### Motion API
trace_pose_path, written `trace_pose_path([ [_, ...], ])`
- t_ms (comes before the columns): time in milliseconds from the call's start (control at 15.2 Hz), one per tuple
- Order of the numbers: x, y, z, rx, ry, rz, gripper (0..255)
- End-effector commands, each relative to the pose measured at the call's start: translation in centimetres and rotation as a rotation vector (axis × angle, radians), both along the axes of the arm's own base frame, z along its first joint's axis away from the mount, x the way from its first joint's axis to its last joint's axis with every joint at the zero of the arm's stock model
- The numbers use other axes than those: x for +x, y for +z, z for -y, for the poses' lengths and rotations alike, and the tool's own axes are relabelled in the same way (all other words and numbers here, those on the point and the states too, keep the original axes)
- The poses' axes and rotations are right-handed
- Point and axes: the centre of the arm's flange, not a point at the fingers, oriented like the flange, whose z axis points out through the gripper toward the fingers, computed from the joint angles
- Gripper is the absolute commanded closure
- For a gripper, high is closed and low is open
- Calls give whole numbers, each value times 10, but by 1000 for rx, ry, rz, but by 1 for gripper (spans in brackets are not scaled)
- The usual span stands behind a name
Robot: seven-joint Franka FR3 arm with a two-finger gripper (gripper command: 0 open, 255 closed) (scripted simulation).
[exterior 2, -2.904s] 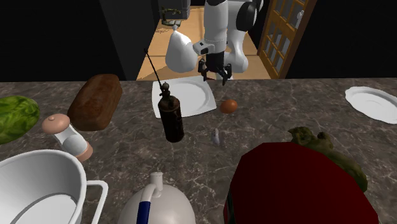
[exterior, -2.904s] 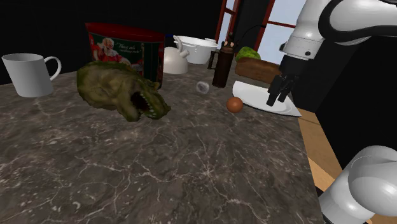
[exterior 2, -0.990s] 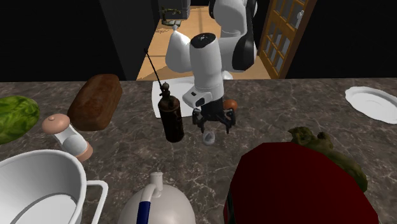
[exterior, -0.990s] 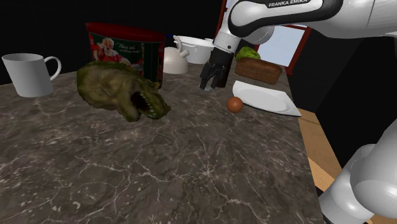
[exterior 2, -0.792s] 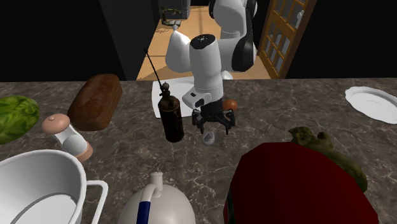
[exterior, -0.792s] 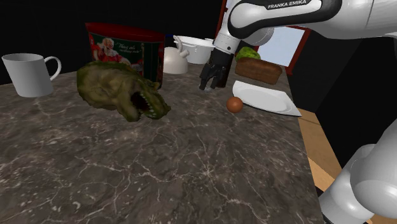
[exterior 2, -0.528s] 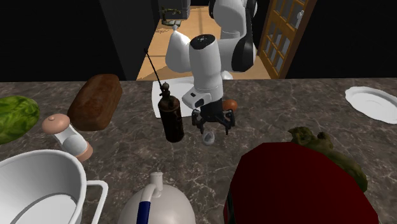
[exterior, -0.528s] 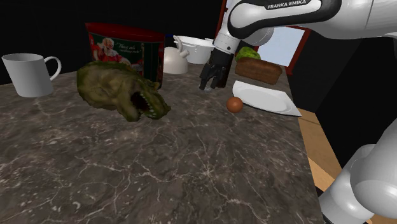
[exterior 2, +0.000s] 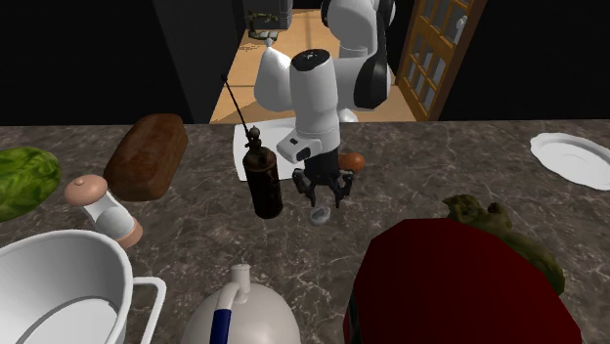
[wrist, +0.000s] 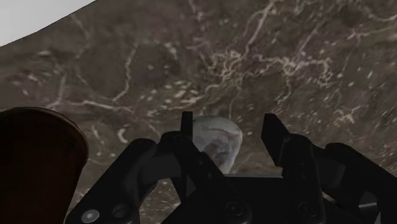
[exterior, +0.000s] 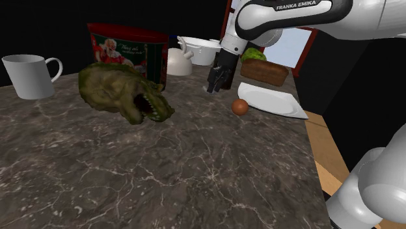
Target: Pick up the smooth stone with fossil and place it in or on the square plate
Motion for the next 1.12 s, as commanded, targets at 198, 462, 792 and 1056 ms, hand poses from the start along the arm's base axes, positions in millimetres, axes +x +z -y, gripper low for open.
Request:
trace_pose_path([
  [198,2,-4,-12,20,12,-36,255],
  [462,2,18,-12,20,12,-36,255],
  [792,22,22,-18,-39,-79,70,0],
  [1056,29,9,-21,-53,-100,95,0],
])
